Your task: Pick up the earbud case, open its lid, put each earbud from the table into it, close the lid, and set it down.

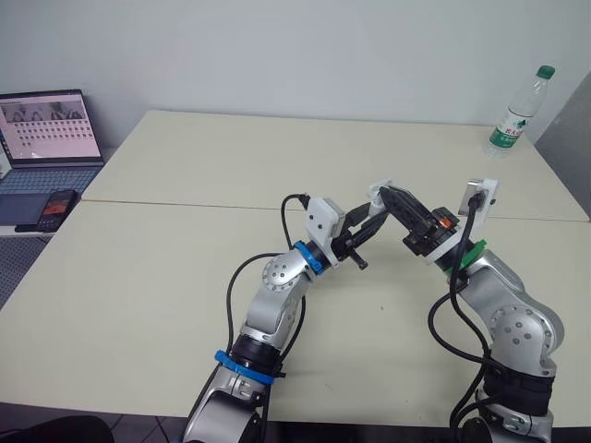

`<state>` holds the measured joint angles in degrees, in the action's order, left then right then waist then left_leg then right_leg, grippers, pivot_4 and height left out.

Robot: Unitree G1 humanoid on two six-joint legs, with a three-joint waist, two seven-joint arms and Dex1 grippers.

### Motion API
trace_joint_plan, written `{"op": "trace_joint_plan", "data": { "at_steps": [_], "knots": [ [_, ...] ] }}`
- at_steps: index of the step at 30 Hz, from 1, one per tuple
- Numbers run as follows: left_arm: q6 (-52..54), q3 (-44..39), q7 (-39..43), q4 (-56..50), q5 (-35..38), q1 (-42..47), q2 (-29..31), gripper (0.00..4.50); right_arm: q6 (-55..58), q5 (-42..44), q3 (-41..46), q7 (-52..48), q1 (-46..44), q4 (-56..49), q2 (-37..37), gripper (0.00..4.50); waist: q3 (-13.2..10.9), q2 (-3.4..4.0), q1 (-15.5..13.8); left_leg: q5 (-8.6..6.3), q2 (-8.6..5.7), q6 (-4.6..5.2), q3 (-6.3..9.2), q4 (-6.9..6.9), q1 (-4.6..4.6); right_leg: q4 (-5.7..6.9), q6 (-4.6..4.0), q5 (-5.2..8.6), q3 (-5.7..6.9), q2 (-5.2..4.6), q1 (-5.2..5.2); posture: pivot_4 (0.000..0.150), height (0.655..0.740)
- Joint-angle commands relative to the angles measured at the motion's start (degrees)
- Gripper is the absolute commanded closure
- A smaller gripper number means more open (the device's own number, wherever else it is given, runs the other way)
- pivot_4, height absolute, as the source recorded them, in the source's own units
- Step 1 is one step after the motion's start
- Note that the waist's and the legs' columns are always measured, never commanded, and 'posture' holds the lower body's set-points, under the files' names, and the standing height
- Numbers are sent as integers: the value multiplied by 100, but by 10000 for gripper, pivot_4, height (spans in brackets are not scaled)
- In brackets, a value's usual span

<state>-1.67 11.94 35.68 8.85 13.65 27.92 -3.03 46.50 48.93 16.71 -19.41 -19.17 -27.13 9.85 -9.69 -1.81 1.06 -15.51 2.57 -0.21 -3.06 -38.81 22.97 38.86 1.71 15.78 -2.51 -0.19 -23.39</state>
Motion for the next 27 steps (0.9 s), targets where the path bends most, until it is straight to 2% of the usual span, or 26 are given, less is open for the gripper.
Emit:
{"op": "trace_joint_plan", "data": {
  "at_steps": [1,4,8,15,16,20,27],
  "knots": [
    [-72,18,24,-304,118,39,-103,37544,-83,194,-92,40,32,-118,67,41338,0,0,2,0,0,0,-1,0,0,0,0,0,0,0,0,1500,7362],
    [-75,25,30,-315,127,18,-111,37544,-46,232,-153,80,57,-123,136,41338,0,0,3,0,0,0,0,0,0,0,0,0,-1,0,0,1500,7362],
    [-75,32,32,-312,129,-7,-110,37544,-34,329,-159,110,55,-136,275,28378,0,0,24,0,0,0,0,0,0,0,0,0,-1,0,0,1500,7362],
    [24,20,96,-287,121,8,-34,37544,-17,861,137,-65,-175,-225,969,2000,-1,-2,28,0,-1,0,-1,0,2,-3,0,0,0,-1,0,1500,7362],
    [24,5,97,-273,118,18,-21,37544,-12,915,223,-76,-207,-199,1127,429,-1,-2,29,0,-1,0,-1,0,2,-3,1,0,0,-1,0,1500,7362],
    [34,-40,116,-277,91,21,71,37544,63,935,575,-173,-164,67,1885,429,-2,-3,34,0,-1,0,1,2,2,-5,1,0,-1,0,0,1500,7362],
    [-213,78,443,-287,-222,-100,705,37544,697,160,349,-1580,1066,675,4287,429,-2,-1,29,-1,-1,1,2,10,4,-24,0,1,-8,-2,3,1500,7362]
  ]
}}
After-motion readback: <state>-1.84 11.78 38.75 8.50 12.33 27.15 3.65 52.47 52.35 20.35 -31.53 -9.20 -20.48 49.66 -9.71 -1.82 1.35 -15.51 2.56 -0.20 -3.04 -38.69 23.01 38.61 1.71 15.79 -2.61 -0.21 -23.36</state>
